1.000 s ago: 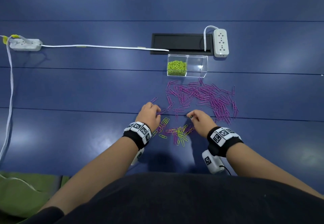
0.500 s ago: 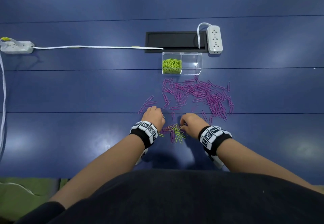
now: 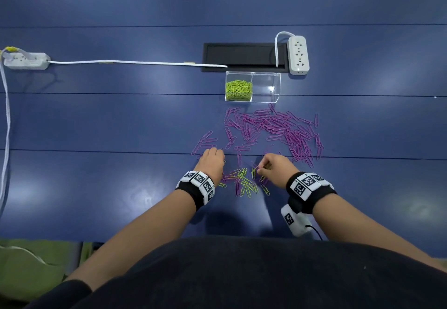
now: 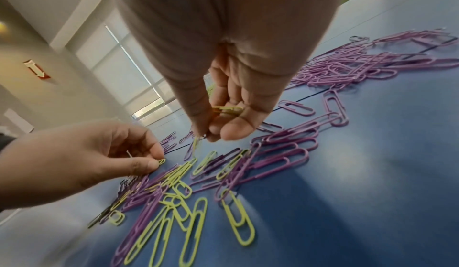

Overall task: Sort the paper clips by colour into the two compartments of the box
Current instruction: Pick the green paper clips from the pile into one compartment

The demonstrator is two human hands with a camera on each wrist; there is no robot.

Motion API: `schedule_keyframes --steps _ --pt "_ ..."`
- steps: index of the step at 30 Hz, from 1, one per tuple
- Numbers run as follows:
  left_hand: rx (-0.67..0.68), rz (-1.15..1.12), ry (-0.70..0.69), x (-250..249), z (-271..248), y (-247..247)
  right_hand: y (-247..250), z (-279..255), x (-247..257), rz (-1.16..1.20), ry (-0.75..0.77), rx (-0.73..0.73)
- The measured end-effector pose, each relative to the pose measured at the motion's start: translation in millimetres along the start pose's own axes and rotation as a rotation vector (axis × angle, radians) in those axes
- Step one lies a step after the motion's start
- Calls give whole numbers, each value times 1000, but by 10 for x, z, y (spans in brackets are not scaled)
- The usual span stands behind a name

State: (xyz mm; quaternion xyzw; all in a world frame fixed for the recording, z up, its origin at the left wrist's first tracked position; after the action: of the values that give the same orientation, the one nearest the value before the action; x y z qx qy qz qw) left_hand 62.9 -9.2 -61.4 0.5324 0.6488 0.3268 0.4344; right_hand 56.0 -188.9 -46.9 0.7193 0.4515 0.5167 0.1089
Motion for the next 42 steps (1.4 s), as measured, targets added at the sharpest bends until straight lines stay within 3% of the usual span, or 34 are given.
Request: schedule_keyframes --steps 6,13,18,22,25,30,35,38,42 --pt "-38 43 25 45 1 39 58 -9 -104 74 -45 -67" --pt "-10 134 49 40 9 -17 192 -41 -205 -94 -82 -115" --pt "-29 203 27 -23 -5 -31 114 66 96 -204 114 -104" --pt "-45 10 50 48 -31 104 24 198 259 -428 182 -76" --pt "-58 -208 189 301 -43 214 29 265 363 -503 198 -98" --pt "-12 -458 252 437 -57 212 -101 332 319 -411 87 -30" --pt "-52 -668 378 553 -64 196 -143 347 269 -229 -4 -21" --pt "-5 -567 354 499 -52 207 -99 326 266 -148 -42 -31" --pt "49 -270 153 374 -1 162 49 277 109 64 -68 -93"
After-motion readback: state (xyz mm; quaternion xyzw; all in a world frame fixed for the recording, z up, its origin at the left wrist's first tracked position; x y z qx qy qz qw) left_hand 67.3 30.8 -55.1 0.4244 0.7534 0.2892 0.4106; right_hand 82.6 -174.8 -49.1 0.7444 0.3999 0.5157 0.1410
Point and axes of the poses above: each hand's wrist, its own z-axis towards the middle knuckle, its own y-axis out of the back of the hand, x = y × z, the point moved 9 cm from there along z, towards the middle knuckle, and after that the axes turned 9 degrees about y, right-handed, at the moved point
